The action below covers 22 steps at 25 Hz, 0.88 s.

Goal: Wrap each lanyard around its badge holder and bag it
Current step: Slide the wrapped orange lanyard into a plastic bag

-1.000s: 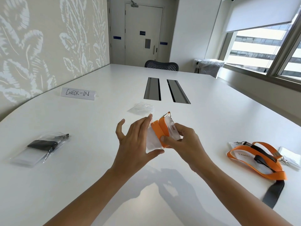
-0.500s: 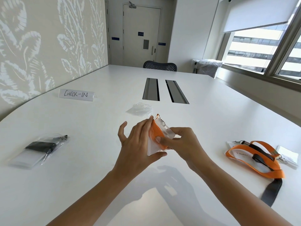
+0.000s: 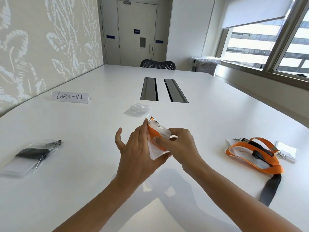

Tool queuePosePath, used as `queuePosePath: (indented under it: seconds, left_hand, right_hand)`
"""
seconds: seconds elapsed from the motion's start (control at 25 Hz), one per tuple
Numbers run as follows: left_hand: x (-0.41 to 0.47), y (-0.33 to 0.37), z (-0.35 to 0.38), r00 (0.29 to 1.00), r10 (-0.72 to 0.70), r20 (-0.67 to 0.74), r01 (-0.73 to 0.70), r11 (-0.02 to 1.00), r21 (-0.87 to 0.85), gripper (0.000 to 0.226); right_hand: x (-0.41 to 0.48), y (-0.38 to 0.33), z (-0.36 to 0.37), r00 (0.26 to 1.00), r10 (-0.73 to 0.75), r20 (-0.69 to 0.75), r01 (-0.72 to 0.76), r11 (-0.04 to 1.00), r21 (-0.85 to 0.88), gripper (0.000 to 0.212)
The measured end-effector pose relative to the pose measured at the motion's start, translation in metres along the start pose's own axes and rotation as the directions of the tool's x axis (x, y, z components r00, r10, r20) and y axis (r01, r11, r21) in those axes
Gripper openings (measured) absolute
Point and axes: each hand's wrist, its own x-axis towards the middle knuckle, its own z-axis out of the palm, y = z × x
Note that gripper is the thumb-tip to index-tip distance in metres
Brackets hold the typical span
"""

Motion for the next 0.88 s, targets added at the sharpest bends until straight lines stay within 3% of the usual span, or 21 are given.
queuePosePath:
  seconds: [0.16, 0.36, 0.64, 0.88]
  left_hand:
    - [0.000, 0.002, 0.002, 1.000, -0.022, 0.008, 0.023, 0.996, -0.085, 0.100]
    - [0.000, -0.001, 0.001, 0.996, -0.062, 0.063, 0.073, 0.979, -0.189, 0.108]
    - [-0.001, 0.003, -0.001, 0.978, -0.113, 0.173, 0.170, 0.917, -0.361, 0.116]
    - [0.000, 0.001, 0.002, 0.987, -0.083, 0.136, 0.127, 0.922, -0.366, 0.113]
  right_hand:
    - [0.001, -0.001, -0.005, 0.999, 0.015, 0.046, -0.013, 0.999, -0.039, 0.009]
    - [0.012, -0.017, -0.037, 0.881, 0.128, 0.455, -0.206, 0.970, 0.126, 0.019]
    - [0.007, -0.015, -0.034, 0.923, 0.061, 0.380, -0.105, 0.990, 0.097, 0.004]
    - [0.008, -0.013, -0.033, 0.889, 0.143, 0.435, -0.183, 0.982, 0.052, 0.023]
